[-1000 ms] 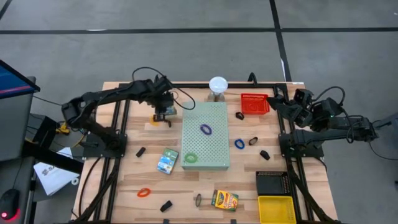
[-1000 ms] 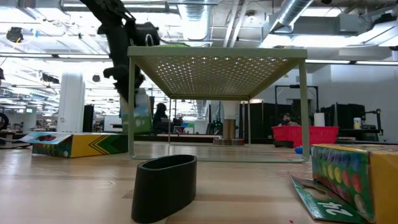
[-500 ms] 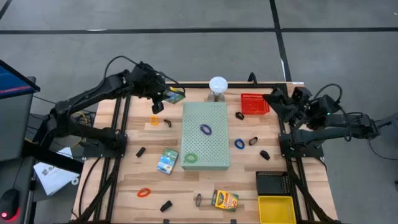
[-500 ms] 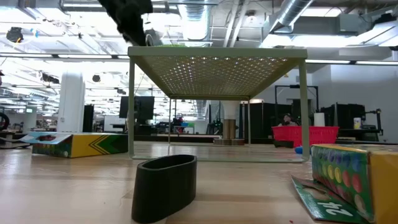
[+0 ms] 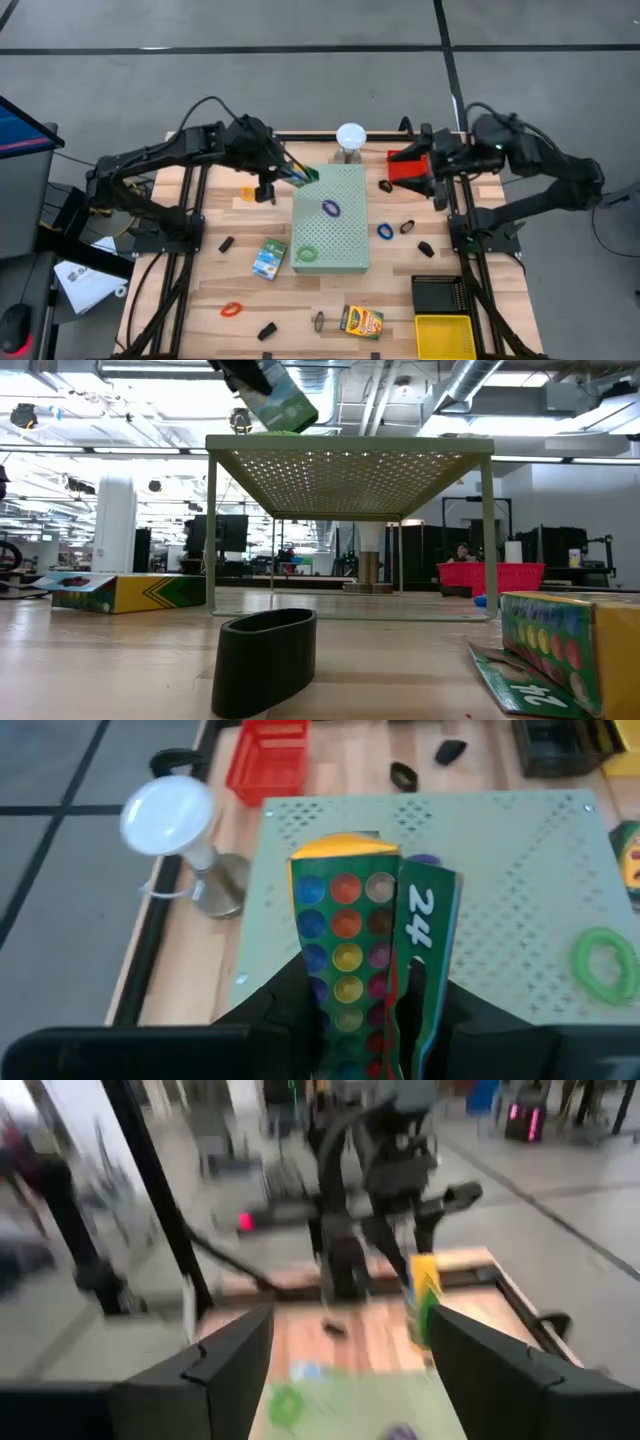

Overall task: Pick & Place Office Desk Supplies
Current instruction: Put the top left yellow crayon box into the red bin

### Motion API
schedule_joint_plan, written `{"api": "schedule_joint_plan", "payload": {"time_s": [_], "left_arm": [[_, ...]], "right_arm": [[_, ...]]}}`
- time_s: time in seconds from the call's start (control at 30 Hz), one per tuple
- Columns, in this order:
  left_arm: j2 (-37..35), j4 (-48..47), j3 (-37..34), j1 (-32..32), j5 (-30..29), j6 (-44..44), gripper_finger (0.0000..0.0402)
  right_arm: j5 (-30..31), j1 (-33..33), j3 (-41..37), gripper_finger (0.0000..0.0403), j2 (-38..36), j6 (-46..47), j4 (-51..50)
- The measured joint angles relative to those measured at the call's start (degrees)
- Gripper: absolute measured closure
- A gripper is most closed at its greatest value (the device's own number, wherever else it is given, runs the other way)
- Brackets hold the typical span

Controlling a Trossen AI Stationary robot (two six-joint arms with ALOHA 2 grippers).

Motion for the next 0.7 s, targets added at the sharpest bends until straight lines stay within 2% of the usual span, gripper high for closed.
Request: {"api": "schedule_joint_plan", "payload": {"time_s": [0.1, 0.23, 0.47, 0.7], "left_arm": [[1.5, -1.1, 2.1, -2.4, -0.2, 0.0, 0.0310], [2.8, -1.2, 4.8, -5.6, -1.4, -1.0, 0.0310], [3.0, 0.0, 7.3, -9.8, -3.8, -3.6, 0.0309], [3.0, 0.2, 7.2, -11.1, -4.9, -5.7, 0.0309]], "right_arm": [[0.0, -0.2, 5.9, 0.0142, 5.7, -4.3, -8.4], [-0.5, -1.8, 7.4, 0.0142, 11.3, -6.1, -11.4], [-4.2, -2.7, 7.5, 0.0143, 17.6, -7.6, -3.6], [-7.5, -2.2, 7.5, 0.0143, 21.2, -6.8, 4.2]]}}
